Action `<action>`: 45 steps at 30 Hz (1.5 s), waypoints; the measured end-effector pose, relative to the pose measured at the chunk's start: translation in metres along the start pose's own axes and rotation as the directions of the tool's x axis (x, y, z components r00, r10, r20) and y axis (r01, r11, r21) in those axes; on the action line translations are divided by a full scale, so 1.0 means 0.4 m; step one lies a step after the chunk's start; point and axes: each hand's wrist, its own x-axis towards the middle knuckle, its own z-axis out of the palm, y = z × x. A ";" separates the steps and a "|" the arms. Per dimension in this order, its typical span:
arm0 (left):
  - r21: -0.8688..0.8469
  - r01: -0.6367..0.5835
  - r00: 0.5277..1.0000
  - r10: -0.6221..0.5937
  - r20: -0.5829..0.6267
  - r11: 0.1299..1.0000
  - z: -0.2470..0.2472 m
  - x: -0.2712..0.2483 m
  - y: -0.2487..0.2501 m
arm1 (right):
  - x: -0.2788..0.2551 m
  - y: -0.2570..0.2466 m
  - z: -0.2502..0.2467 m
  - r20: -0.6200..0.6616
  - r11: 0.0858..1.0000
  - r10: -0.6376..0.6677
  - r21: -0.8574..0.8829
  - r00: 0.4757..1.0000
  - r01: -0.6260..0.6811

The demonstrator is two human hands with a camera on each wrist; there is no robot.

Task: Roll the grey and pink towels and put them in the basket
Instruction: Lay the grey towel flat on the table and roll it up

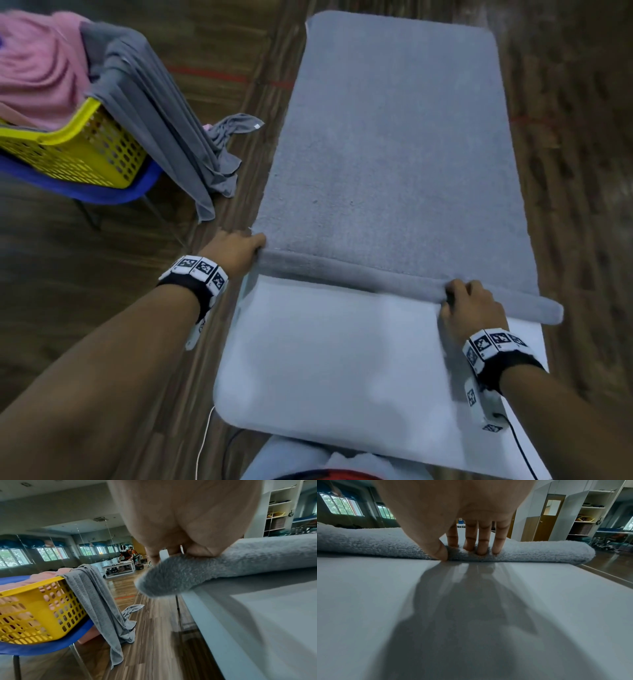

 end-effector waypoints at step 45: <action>-0.016 0.203 0.962 -0.202 -0.184 0.979 0.052 -0.044 0.186 | 0.027 0.051 -0.036 -0.045 0.965 -0.253 -0.085 0.966 0.249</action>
